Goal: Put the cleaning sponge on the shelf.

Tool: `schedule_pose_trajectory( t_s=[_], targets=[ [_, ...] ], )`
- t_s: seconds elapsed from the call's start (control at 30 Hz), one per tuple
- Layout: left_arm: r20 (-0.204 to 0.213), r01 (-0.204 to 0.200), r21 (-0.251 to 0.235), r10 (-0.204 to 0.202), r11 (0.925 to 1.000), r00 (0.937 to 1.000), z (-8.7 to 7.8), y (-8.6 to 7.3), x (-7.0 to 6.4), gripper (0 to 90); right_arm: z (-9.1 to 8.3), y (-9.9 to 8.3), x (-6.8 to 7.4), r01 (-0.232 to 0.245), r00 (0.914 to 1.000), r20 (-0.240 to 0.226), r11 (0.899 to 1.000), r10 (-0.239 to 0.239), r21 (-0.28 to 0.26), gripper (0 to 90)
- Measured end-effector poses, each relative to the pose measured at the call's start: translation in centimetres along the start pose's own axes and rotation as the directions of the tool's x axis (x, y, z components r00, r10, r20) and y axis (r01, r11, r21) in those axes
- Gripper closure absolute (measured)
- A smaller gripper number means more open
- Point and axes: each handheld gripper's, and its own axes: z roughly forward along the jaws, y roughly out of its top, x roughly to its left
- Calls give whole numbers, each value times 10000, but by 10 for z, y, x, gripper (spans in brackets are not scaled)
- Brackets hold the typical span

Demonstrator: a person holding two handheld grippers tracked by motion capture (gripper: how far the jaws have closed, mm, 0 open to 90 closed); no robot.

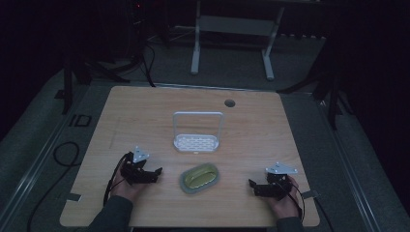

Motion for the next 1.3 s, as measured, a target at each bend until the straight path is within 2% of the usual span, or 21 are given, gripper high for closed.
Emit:
schedule_pose_trajectory(
  t_s=[0.13,0.17,0.27,0.33,0.43,0.8,0.9,1.03,1.13,1.3],
  targets=[
    [-84,95,-144,-96,9999,9999,-2,-1,0,182,0,0,0,-2,10000,4,10000,2,-5,103],
    [-117,83,-158,-85,9998,9999,-3,-2,0,231,0,0,0,-4,10000,7,10000,4,-7,103],
    [-94,76,-181,-78,9998,9999,-4,-2,0,257,0,0,0,-8,10000,13,10000,8,-10,104],
    [-65,63,-109,-64,9999,10000,-4,-1,0,266,0,0,0,-8,10000,19,10000,8,-11,105],
    [-75,33,52,-33,10000,10000,-7,1,1,352,0,0,0,-12,10000,23,10000,13,-14,106],
    [477,-13,-94,18,10000,9989,-23,9,-2,435,0,0,0,-29,10000,49,10000,29,-20,106],
    [656,-197,-72,201,9998,9976,-30,12,-4,455,0,0,0,-30,10000,50,10000,30,-21,106],
    [820,-399,-126,408,9991,9958,-37,18,-8,525,0,0,0,-24,10000,56,10000,24,-20,106],
    [919,-405,-156,417,9991,9949,-42,24,-12,530,0,0,0,-17,10000,63,10000,17,-28,106],
    [1026,-677,-26,676,9977,9924,-46,34,-21,522,0,0,0,-36,10000,66,10000,36,-24,106]
  ],
)
